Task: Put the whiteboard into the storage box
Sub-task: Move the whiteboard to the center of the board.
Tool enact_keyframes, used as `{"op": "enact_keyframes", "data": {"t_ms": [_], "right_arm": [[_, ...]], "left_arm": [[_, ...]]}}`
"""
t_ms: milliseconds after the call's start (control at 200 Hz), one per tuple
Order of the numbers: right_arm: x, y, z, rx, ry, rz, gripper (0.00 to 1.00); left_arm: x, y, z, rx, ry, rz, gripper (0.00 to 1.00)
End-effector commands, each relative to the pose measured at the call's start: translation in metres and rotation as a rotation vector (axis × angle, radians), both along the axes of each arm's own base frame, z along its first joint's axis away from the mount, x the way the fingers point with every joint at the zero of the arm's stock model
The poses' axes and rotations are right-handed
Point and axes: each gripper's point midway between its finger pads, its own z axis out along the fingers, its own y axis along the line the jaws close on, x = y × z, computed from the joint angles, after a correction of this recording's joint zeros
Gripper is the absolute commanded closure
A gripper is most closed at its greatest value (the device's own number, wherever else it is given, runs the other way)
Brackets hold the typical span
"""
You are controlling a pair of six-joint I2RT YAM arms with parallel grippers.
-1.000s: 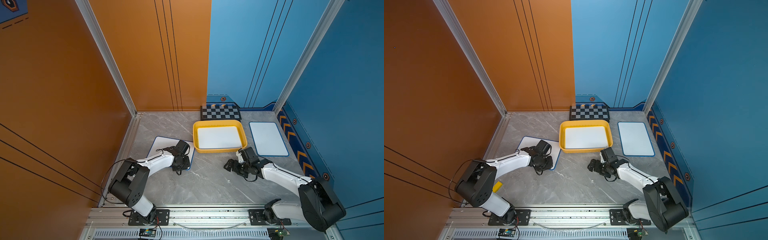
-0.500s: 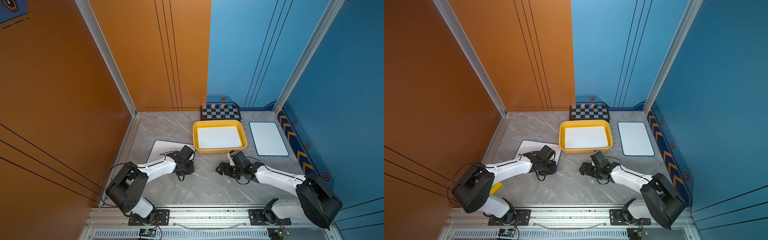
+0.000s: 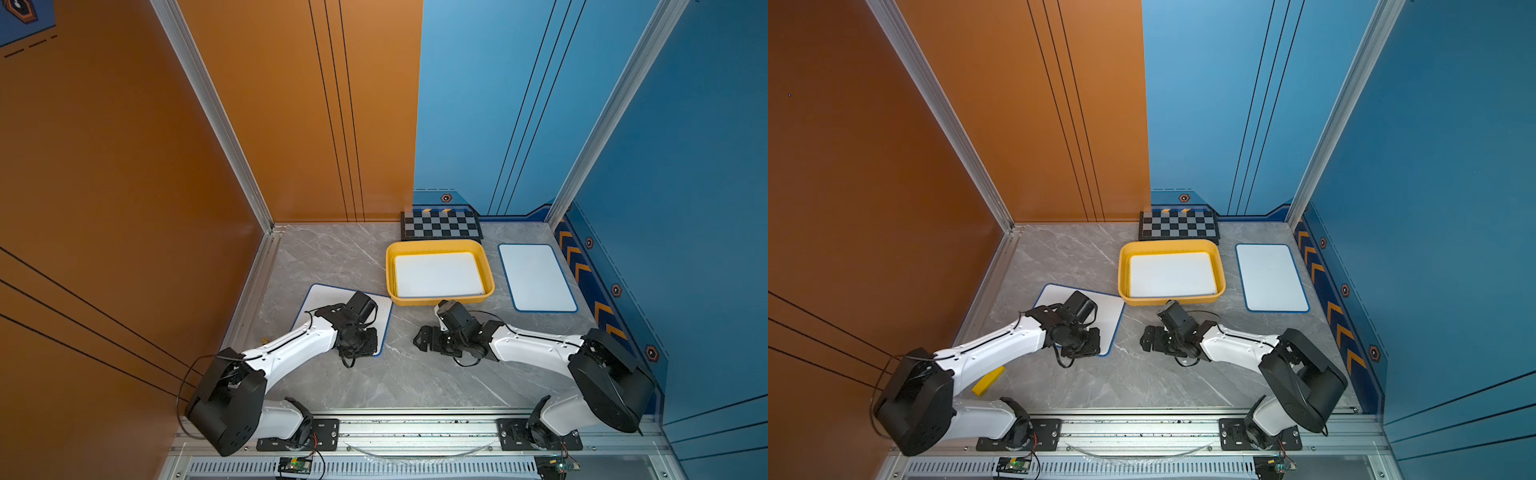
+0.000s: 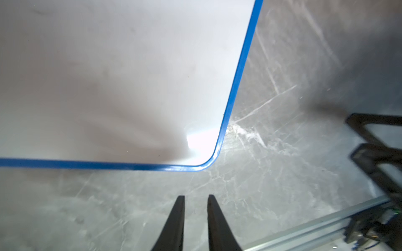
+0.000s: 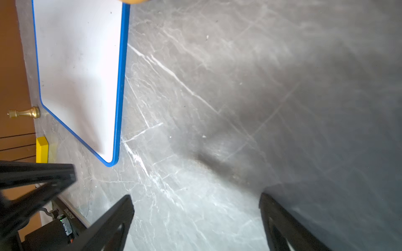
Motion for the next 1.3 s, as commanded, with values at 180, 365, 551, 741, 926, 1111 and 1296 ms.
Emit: {"op": "enact_keyframes", "data": {"t_ms": [180,365,551,741,926,1111,1296], "right_arm": [[-0.02,0.012,-0.05,-0.08,0.168,-0.038,0.08],[-0.016,0.036,-0.051,-0.064,0.167,-0.036,0.08],[-0.012,0.06,-0.05,-0.061,0.158,-0.023,0.08],[-0.01,0.068,-0.057,-0.07,0.164,-0.043,0.08],[-0.005,0.073,-0.062,-0.072,0.165,-0.049,0.08],[-0.003,0.077,-0.068,-0.07,0.172,-0.048,0.08],[-0.001,0.076,-0.071,-0.082,0.169,-0.047,0.08]], "left_arm": [[0.039,0.105,0.052,0.118,-0.095,0.29,0.69],[0.061,0.15,0.051,0.181,-0.081,0.389,0.63],[0.091,0.193,0.042,0.194,-0.042,0.492,0.61],[0.118,0.221,0.033,0.181,-0.057,0.598,0.6],[0.144,0.226,0.009,0.179,-0.014,0.599,0.6],[0.165,0.238,-0.009,0.219,-0.001,0.616,0.6],[0.18,0.241,-0.027,0.218,0.018,0.603,0.6]]}}
